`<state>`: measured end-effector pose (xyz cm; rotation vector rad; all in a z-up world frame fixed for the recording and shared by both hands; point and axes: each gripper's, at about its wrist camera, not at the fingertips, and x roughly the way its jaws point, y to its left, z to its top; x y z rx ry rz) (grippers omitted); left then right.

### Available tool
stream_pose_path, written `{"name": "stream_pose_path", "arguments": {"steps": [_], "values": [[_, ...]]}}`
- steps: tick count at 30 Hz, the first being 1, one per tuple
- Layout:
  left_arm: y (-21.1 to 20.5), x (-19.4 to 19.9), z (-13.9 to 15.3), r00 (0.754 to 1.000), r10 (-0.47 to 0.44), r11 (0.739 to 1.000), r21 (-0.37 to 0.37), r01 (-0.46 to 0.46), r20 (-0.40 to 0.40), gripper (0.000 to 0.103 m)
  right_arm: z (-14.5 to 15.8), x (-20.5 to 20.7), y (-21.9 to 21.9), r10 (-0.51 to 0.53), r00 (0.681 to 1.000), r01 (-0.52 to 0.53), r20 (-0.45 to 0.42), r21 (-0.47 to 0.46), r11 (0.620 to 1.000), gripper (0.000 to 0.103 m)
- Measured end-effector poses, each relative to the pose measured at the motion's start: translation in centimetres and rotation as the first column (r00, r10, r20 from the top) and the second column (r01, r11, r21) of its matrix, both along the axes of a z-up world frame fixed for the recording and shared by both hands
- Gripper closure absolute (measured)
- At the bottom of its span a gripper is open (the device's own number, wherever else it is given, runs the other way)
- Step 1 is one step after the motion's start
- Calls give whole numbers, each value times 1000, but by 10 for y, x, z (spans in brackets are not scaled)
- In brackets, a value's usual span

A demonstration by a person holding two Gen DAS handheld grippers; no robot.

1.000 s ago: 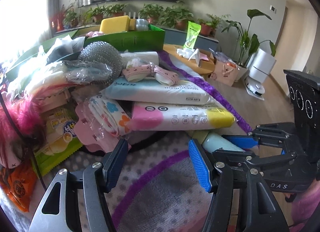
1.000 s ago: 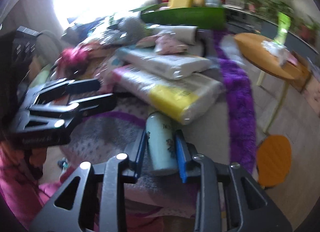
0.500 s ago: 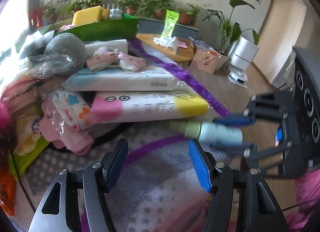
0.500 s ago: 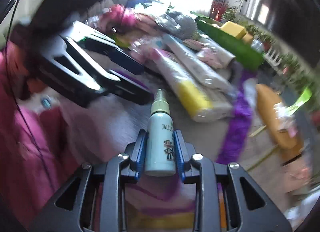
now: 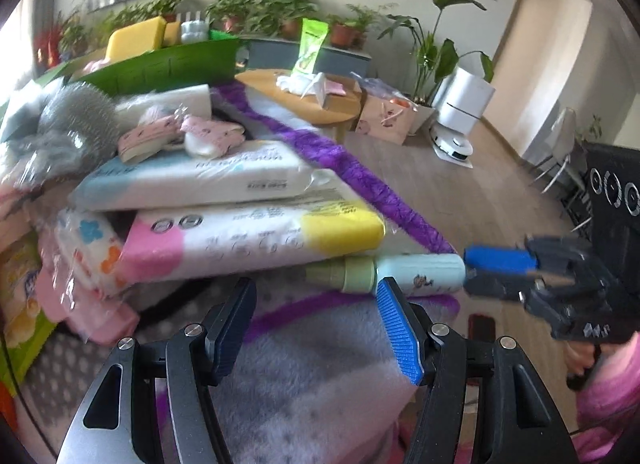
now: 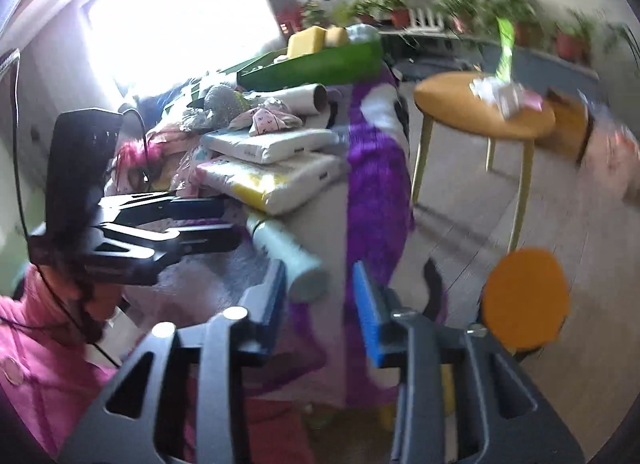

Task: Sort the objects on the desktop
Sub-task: 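Lift the light blue bottle off the table with the right gripper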

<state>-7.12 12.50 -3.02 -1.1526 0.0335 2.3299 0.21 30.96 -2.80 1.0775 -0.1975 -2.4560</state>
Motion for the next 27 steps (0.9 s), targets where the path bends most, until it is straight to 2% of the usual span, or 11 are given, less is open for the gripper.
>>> {"name": "stream_pose_path", "arguments": {"steps": [3,7,12,20,22,25,27], "values": [[1,-6,-2,1000,-6,1000,13,6,-2,40,-4,6,-13,-6,999,7,34,-13,1000,75],[-1,-13,-5,1000,-4,999,34,4,9,40,-4,3,-22,-10,1000,11,25,-12,1000,74],[-2,-20,-4,1000,-18,995,96,16,21,40,-7,-11,-19,-46,998,46,44,-8,999,77],[5,-26,-6,998,-50,990,137,45,39,40,-10,-20,-14,-78,996,79,44,-11,997,77],[8,-23,-7,996,-79,988,136,72,44,40,-10,-22,-15,-78,996,78,41,-11,997,77],[14,-16,-6,997,-80,992,98,80,-4,41,-11,-24,-17,-82,996,82,41,2,997,76],[12,-15,-5,997,-74,992,97,74,-5,46,-11,-25,-18,-90,995,89,40,13,996,76]]}}
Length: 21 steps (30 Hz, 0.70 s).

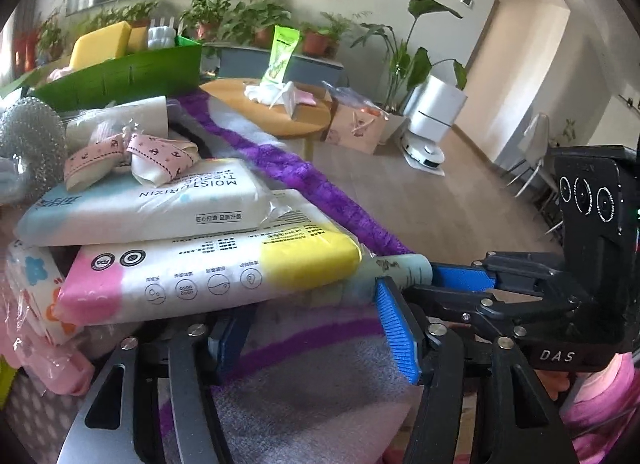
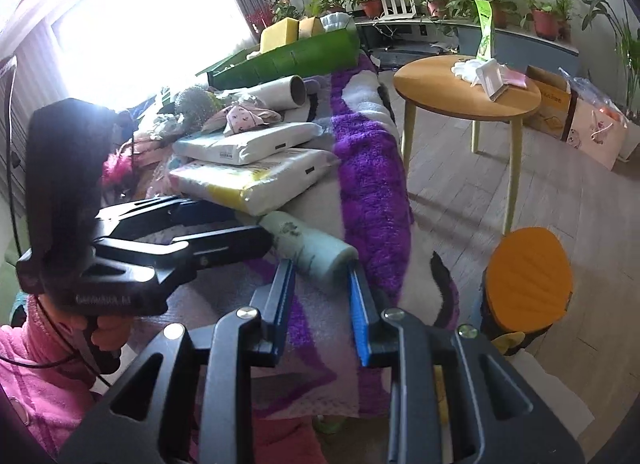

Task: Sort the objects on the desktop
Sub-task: 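Lift the light blue bottle off the table with the right gripper, then carry the light blue bottle in the right gripper over the green box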

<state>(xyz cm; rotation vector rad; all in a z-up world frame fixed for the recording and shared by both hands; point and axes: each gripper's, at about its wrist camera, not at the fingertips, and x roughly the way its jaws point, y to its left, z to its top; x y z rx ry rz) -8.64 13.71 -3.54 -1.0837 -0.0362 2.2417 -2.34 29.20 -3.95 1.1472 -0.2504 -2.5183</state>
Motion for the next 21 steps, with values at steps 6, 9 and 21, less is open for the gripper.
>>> {"name": "stream_pose_path", "arguments": {"steps": [6,9,21], "values": [[-4,10,3,1000,3,1000,-18,-3,12,52,0,-2,2,-17,1000,17,5,-12,1000,76],[-1,18,4,1000,8,999,-53,-8,2,52,1,-1,0,-14,1000,14,4,-7,1000,75],[-16,27,4,994,107,992,-72,-105,35,52,5,2,-19,59,998,-59,4,32,998,74]]}}
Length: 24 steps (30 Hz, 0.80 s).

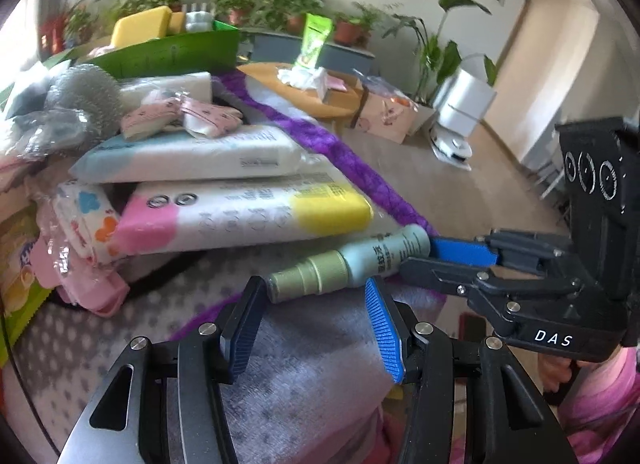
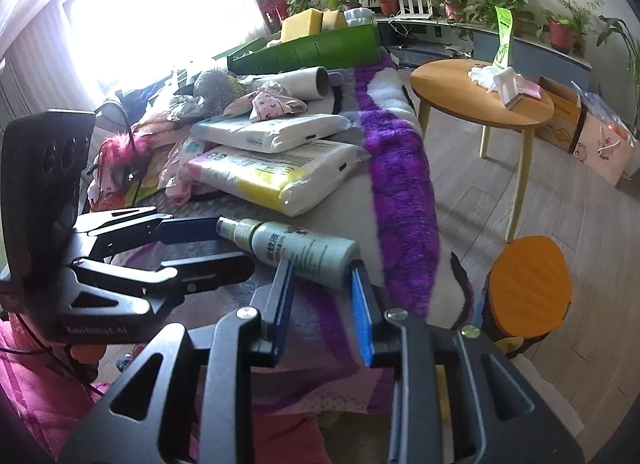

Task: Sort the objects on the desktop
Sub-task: 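Carry the light blue bottle in the right gripper over the green box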

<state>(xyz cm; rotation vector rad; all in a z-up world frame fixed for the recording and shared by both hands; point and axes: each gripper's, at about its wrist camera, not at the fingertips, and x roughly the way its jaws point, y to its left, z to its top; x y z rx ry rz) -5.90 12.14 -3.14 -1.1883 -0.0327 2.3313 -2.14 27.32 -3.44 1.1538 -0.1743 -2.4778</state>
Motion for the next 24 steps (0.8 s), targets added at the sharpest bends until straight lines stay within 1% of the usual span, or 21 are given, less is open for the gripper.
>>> {"name": "stream_pose_path", "arguments": {"steps": [4,11,14,16,18,24], "values": [[2,-3,-2,1000,5,1000,-5,-5,-5,51,-2,-4,2,-10,1000,10,14,-30,999,74],[8,-2,0,999,14,998,-57,-16,-38,51,0,-7,-7,-5,1000,5,6,6,1000,72],[7,3,4,999,21,997,-68,-23,-34,51,3,-5,-8,-12,1000,11,10,7,1000,74],[7,7,8,999,24,997,-74,-27,-40,51,7,-1,-9,-22,1000,22,-2,11,1000,74],[6,16,17,997,32,996,-82,-37,-65,51,14,5,-13,-26,999,27,-22,22,999,74],[-4,25,42,991,62,996,-59,-70,-117,51,39,20,-22,6,996,-1,-92,46,999,74]]}}
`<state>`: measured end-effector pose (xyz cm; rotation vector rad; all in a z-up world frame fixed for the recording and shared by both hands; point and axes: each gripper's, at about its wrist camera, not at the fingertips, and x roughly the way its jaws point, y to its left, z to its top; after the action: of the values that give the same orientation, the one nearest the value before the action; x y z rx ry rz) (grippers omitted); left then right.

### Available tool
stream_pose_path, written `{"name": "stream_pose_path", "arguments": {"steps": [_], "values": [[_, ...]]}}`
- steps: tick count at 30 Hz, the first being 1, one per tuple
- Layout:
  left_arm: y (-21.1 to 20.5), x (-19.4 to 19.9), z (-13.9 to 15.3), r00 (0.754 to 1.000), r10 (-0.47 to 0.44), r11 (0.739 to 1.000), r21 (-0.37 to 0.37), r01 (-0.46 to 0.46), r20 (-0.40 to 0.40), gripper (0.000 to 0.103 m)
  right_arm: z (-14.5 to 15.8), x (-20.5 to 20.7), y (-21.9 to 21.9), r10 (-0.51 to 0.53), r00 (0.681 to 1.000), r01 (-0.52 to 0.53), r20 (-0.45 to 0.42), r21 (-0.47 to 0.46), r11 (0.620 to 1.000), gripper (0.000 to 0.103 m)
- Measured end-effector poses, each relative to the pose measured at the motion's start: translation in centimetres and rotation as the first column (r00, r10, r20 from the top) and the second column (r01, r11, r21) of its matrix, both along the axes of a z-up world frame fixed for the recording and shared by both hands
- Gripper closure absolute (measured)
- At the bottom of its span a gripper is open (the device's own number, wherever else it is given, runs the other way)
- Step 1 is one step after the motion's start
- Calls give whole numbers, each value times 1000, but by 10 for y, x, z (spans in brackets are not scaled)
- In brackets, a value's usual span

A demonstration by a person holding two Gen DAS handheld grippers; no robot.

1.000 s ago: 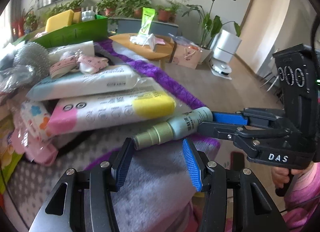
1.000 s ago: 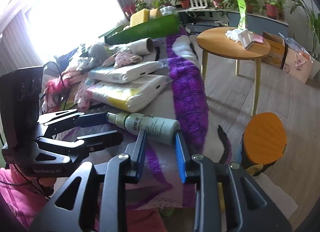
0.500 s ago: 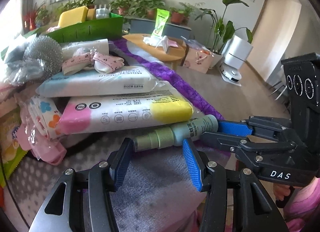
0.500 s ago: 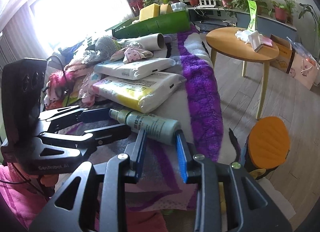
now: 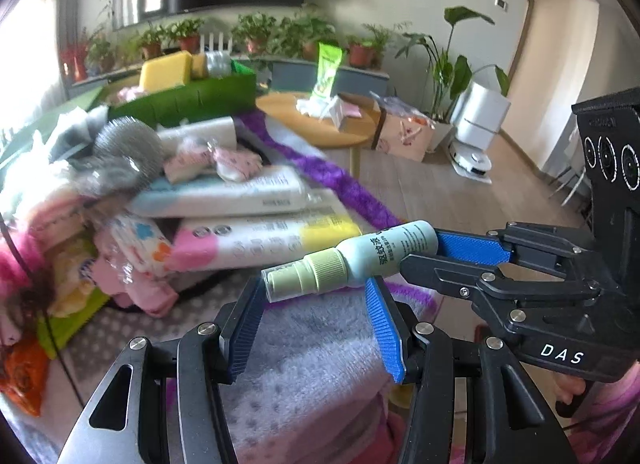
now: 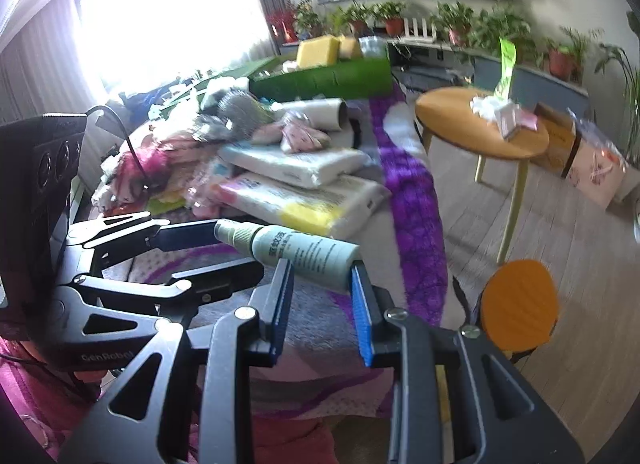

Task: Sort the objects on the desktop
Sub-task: 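Carry the light blue bottle in the right gripper over the green box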

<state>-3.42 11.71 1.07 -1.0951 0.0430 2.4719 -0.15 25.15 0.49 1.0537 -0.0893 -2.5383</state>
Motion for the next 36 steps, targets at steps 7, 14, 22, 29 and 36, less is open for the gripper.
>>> {"name": "stream_pose_path", "arguments": {"steps": [7,14,22,29,36], "values": [[-12,-11,21,998,49,999,8,-49,-51,51,21,-11,-12,48,997,-47,-57,10,999,74],[-21,-26,48,987,96,995,4,-96,-126,51,47,-32,-21,101,986,-99,-131,22,995,72],[-29,-49,67,975,129,991,-19,-135,-181,51,68,-62,-27,135,975,-138,-175,-8,990,72],[-32,-71,76,969,144,988,-23,-151,-202,51,79,-84,-28,145,969,-151,-200,-15,988,72],[-34,-92,79,965,159,985,-31,-169,-209,51,86,-108,-28,160,966,-170,-204,-36,985,72]]}}
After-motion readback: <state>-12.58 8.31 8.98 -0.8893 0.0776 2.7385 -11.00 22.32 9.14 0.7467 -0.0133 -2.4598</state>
